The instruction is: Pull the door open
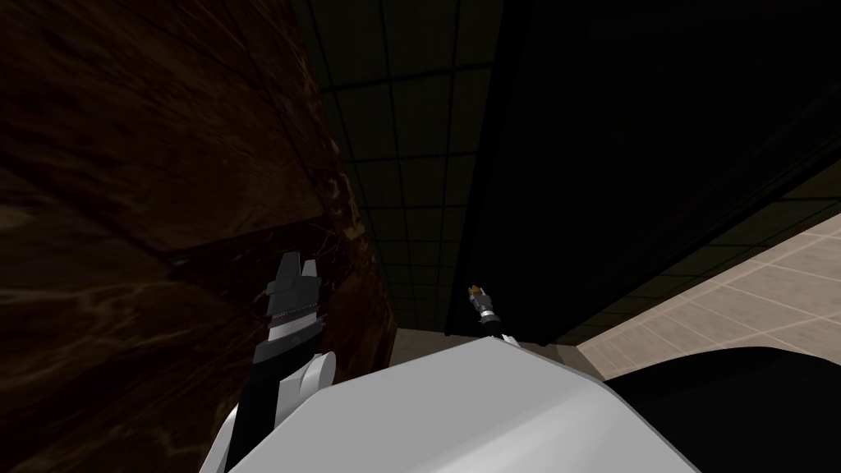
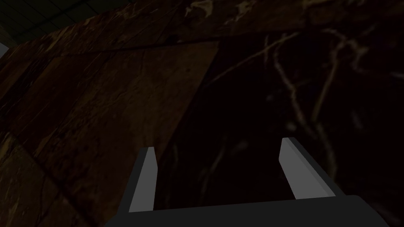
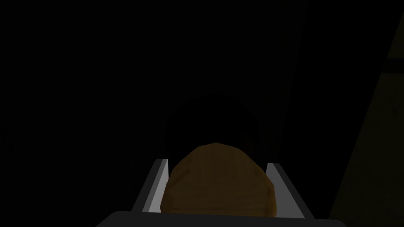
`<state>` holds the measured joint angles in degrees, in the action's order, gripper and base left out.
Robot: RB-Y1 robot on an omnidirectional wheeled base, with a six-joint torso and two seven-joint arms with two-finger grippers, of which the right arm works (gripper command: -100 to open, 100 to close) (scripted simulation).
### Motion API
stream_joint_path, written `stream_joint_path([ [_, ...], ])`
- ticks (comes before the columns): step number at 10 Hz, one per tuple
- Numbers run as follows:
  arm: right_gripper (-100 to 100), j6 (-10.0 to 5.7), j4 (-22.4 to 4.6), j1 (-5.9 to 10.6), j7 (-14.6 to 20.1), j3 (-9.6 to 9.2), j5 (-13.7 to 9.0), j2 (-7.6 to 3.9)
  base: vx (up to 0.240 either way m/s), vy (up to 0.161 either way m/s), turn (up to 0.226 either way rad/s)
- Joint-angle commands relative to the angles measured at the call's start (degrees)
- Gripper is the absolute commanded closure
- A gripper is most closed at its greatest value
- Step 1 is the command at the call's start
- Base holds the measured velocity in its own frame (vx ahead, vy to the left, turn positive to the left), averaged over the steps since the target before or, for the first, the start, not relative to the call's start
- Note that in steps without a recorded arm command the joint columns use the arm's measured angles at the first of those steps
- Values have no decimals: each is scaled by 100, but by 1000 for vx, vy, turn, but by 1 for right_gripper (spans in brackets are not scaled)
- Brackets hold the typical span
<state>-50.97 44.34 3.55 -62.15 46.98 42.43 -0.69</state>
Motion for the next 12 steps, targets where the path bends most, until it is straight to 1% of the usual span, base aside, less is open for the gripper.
stream_joint_path([
  [1,100,25,6,-28,-1,39,-14,-38,-5,8,-8],
  [4,100,25,6,-28,-1,39,-14,-38,0,0,0],
  [5,100,3,-11,2,204,-54,-94,-34,-15,-7,20],
  [7,100,4,-22,5,356,-97,-164,-55,-18,-5,23],
  [12,100,11,-66,16,1005,-285,-471,-142,-28,-5,36],
])
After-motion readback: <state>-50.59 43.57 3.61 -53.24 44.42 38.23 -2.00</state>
